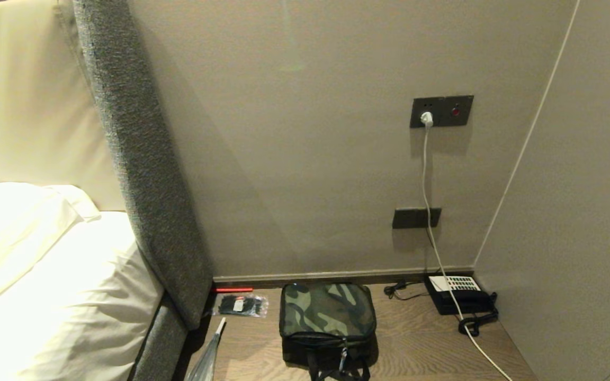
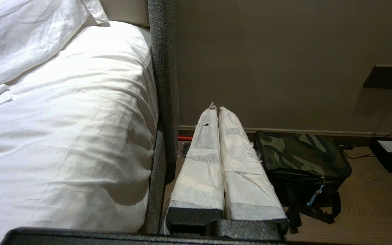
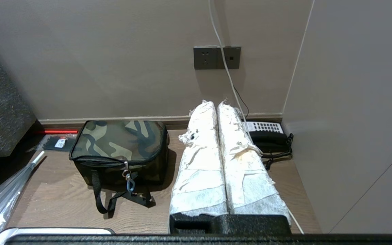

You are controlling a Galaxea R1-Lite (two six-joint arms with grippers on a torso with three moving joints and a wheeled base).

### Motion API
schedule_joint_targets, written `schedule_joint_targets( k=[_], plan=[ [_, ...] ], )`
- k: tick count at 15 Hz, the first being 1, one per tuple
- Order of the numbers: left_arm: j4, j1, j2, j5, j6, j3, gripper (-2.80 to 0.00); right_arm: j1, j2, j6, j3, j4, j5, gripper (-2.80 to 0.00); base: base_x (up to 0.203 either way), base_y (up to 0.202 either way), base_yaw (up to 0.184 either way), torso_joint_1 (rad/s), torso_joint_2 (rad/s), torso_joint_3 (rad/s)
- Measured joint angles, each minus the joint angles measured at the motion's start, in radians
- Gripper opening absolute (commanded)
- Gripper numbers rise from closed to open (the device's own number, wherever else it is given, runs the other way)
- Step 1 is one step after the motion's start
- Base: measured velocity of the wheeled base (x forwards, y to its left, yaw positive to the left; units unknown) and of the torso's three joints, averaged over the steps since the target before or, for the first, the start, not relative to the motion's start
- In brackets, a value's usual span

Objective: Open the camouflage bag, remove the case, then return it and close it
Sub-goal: Open the top of the storage box

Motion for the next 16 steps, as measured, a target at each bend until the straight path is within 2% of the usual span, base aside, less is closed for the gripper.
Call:
schedule_joint_targets(
  k=[16],
  plan=[
    [0.0,0.0,0.0,0.0,0.0,0.0,-2.8,0.0,0.0,0.0,0.0,0.0,0.001,-2.8,0.0,0.0,0.0,0.0,0.0,0.0]
  ],
)
